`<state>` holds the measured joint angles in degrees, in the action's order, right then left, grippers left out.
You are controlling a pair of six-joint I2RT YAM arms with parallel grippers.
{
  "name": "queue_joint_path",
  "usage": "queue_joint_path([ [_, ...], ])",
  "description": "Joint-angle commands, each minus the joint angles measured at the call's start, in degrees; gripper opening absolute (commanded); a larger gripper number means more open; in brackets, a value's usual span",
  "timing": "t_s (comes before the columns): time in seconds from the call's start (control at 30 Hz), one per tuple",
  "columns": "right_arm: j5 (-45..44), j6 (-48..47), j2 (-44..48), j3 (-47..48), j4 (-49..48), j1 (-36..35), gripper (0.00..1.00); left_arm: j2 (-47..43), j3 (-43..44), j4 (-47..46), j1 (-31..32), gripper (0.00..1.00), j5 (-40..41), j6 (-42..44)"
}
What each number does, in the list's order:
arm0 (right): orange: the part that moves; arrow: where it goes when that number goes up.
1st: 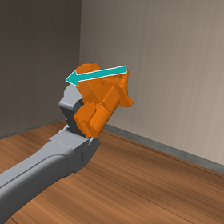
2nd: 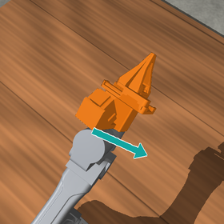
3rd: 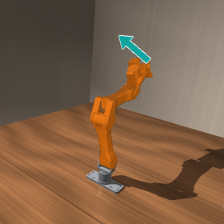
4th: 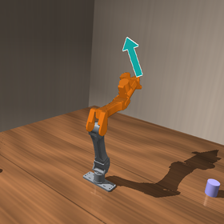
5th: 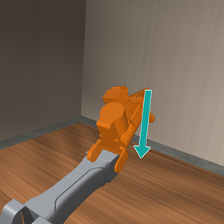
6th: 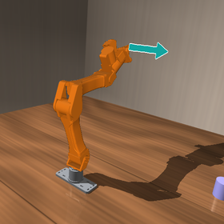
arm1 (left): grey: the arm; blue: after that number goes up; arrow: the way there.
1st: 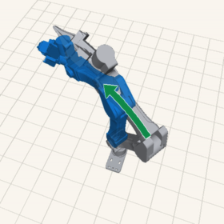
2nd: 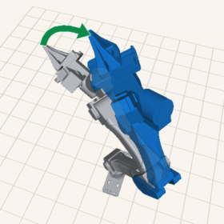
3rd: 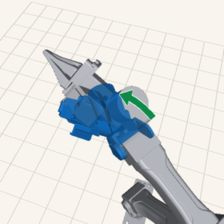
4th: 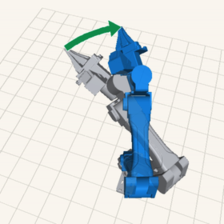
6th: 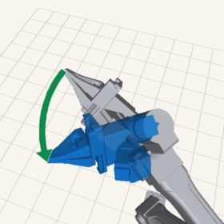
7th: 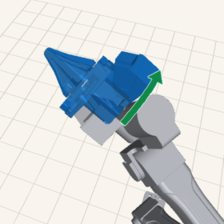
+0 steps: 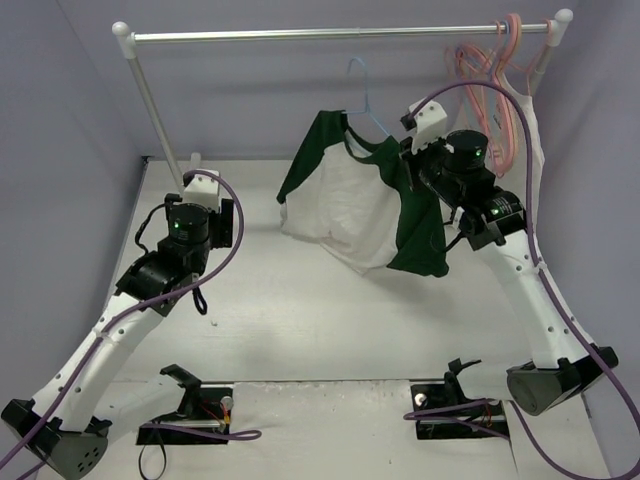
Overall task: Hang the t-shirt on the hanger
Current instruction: Place the hanger at the clothesline, then reset both arms
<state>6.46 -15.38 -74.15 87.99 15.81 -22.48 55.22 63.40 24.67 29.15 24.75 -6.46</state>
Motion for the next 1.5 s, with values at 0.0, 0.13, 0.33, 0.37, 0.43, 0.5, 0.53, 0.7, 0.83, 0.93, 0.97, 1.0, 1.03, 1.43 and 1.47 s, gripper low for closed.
queue_joint_path([
  [0.0,-6.0,2.7,1.1,6.1,-11.9,0.3,0.00,-0.1,0.2,-0.6,-0.9,0.63,-0.9,-2.8],
  [0.13,-12.5,2.3,-0.8,10.4,-13.5,0.9,0.00,-1.6,-2.7,-1.9,-1.1,0.63,-3.2,-3.6],
  [0.33,-17.3,3.8,-8.4,18.9,-12.1,3.7,0.00,-3.0,-9.1,-4.4,-1.2,0.63,-4.9,-4.5],
  [0.37,-17.2,3.9,-9.0,19.5,-12.0,3.9,0.00,-2.9,-9.3,-4.4,-1.3,0.63,-4.9,-4.4],
  [0.43,-17.3,4.5,-10.2,20.9,-12.2,4.5,0.00,-2.6,-9.7,-3.7,-1.4,0.63,-5.2,-4.3],
  [0.5,-17.1,5.4,-11.5,20.9,-13.0,5.1,0.00,-2.6,-10.3,-3.5,-1.6,0.63,-5.9,-4.6],
  [0.53,-16.3,5.8,-11.8,20.3,-13.2,5.2,0.00,-2.7,-10.7,-3.6,-1.7,0.63,-6.1,-4.6],
  [0.7,-15.6,8.3,-12.9,15.7,-15.0,5.3,0.00,-2.8,-12.1,-3.7,-3.0,0.63,-6.6,-4.6],
  [0.83,-14.6,10.8,-11.0,9.7,-17.3,5.3,0.00,-2.8,-12.6,-3.8,-4.5,0.63,-7.8,-5.2],
  [0.93,-13.6,11.6,-9.4,6.5,-17.8,5.4,0.30,-2.8,-12.6,-4.0,-5.1,0.63,-8.5,-5.4],
  [0.97,-13.5,11.6,-8.8,6.1,-17.7,5.3,0.44,-2.8,-12.5,-3.9,-5.1,0.63,-8.5,-5.4],
  [1.0,-13.1,11.5,-8.3,5.7,-17.5,5.3,0.57,-2.7,-12.5,-4.0,-5.2,0.63,-8.6,-5.2],
  [1.03,-13.1,11.0,-7.0,5.6,-17.4,5.3,0.76,-2.6,-12.4,-4.0,-5.2,0.63,-8.6,-5.2],
  [1.43,-10.7,11.6,23.9,-14.9,-13.2,5.3,1.00,-8.6,-5.3,7.7,-5.2,0.75,-8.5,-7.1],
  [1.47,-10.9,12.5,26.4,-17.0,-12.8,5.3,1.00,-9.5,-5.0,9.7,-5.2,0.76,-8.7,-7.4],
])
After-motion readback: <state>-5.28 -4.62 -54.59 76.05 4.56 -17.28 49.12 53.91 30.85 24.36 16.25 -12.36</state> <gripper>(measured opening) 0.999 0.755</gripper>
